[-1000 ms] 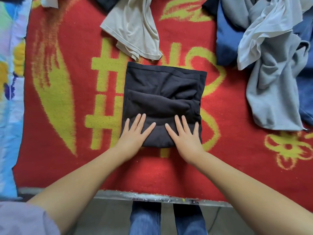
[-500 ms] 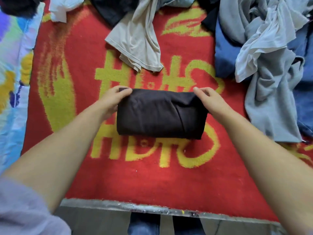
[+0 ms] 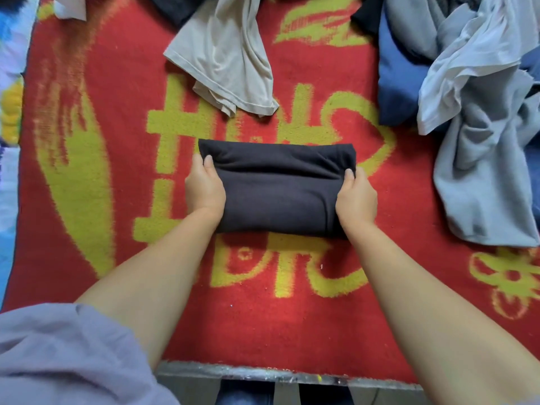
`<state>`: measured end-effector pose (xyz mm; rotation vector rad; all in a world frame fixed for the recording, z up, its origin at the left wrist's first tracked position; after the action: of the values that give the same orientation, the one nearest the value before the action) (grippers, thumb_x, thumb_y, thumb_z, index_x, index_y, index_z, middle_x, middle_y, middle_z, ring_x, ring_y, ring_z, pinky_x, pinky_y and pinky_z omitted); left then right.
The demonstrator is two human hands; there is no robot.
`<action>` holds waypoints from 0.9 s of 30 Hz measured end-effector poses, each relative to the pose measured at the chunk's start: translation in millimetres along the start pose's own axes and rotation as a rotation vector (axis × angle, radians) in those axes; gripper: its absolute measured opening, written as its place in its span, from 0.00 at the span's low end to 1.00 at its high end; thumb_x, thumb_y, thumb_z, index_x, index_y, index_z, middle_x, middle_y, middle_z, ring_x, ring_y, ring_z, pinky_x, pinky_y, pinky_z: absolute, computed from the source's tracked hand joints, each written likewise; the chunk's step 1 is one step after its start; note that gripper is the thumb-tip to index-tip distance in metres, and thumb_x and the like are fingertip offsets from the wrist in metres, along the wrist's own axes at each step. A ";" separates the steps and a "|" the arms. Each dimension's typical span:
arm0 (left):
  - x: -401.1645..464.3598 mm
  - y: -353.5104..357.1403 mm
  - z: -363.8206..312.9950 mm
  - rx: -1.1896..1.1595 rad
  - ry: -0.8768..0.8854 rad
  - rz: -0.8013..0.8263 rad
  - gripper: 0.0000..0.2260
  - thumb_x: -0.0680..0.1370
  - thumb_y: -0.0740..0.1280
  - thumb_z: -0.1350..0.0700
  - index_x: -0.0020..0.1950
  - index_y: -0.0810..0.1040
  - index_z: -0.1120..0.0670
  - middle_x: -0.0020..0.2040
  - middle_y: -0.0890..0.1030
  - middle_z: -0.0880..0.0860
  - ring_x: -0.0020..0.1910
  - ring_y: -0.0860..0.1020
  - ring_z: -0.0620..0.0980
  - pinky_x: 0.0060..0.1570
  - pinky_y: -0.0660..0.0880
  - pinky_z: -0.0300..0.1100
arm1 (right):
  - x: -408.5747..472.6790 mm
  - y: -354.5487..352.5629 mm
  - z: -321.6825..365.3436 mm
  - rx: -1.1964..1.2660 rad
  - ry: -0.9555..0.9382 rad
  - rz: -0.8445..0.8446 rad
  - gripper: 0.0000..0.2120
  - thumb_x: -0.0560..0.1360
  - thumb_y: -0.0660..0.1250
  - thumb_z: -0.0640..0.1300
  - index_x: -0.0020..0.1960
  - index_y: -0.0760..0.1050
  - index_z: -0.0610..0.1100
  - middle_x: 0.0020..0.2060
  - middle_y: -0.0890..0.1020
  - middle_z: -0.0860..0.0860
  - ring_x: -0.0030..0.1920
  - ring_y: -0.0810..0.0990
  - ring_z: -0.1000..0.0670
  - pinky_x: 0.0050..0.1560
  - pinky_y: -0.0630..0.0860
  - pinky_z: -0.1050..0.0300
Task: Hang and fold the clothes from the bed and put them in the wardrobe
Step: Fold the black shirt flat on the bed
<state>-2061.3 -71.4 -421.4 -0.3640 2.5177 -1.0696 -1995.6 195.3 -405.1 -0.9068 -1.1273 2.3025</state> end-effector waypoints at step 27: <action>-102.7 -24.4 14.1 0.648 0.989 0.284 0.37 0.71 0.67 0.44 0.76 0.59 0.55 0.76 0.60 0.61 0.76 0.57 0.60 0.69 0.54 0.68 | -67.7 -11.6 8.6 -0.549 -0.711 0.239 0.44 0.70 0.66 0.51 0.79 0.45 0.52 0.78 0.47 0.43 0.77 0.42 0.39 0.70 0.46 0.30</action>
<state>-1961.2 -58.2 -387.7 0.8757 2.5631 -2.1910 -1953.4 156.1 -366.8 -0.3774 -2.1182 2.6447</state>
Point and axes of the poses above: each hand's wrist, its own x-axis towards the middle knuckle, its own y-axis out of the palm, z = x × y, the point moved 3 cm from there along x, towards the middle knuckle
